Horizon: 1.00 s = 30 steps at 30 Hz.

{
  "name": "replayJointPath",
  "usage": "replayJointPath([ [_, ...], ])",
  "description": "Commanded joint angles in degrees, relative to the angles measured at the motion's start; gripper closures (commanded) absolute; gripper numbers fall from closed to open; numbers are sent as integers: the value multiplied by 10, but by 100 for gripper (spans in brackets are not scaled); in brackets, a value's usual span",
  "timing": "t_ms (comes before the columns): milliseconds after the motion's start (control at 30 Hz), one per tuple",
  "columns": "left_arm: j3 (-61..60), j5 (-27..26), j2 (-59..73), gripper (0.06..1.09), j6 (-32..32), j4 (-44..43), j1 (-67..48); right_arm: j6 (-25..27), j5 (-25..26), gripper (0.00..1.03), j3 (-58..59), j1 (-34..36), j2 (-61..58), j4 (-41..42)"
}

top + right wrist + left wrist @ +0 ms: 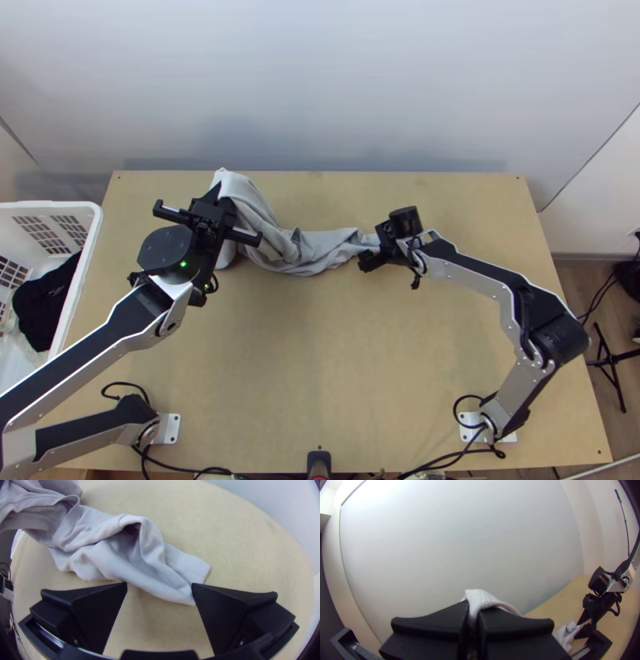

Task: Fold the t-shirt

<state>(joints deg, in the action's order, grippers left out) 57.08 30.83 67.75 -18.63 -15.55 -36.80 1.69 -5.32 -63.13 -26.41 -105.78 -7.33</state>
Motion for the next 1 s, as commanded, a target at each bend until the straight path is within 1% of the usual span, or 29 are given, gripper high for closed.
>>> replayJointPath([
  [0, 1, -4, -1, 105, 0, -1, 8, 26, 35, 33, -31, -24, -35, 1],
  [33, 1, -4, -1, 105, 0, -1, 8, 28, 37, 40, -34, -27, -38, 1],
  [100, 1, -4, -1, 105, 1, -1, 8, 45, 37, 59, -30, -29, -42, 1],
  [133, 0, -4, -1, 105, 2, -2, 8, 55, 38, 70, -27, -32, -44, 1],
  [200, 0, -4, -2, 105, 3, -2, 11, 68, 42, 100, -20, -34, -41, 1],
  [300, -1, -4, -5, 105, 3, -2, 20, 60, 54, 100, -16, -33, -5, -15],
  [367, -2, -5, -12, 105, 3, -1, 24, 48, 54, 100, -14, -33, 44, -44],
  [467, -13, -13, -26, 105, 4, -1, 35, 22, 54, 100, -3, -34, 131, -59],
  [533, -23, -13, -33, 105, 5, 1, 37, 10, 54, 100, -10, -38, 174, -86],
  [633, -35, -13, -41, 105, 14, 7, 38, -12, 54, 100, -18, -38, 227, -102],
  [767, -36, -13, -44, 105, 26, 14, 37, -21, 55, 100, -22, -19, 268, -110],
  [967, -34, -12, -49, 105, 26, 27, 37, -22, 57, 100, -43, 6, 290, -119],
])
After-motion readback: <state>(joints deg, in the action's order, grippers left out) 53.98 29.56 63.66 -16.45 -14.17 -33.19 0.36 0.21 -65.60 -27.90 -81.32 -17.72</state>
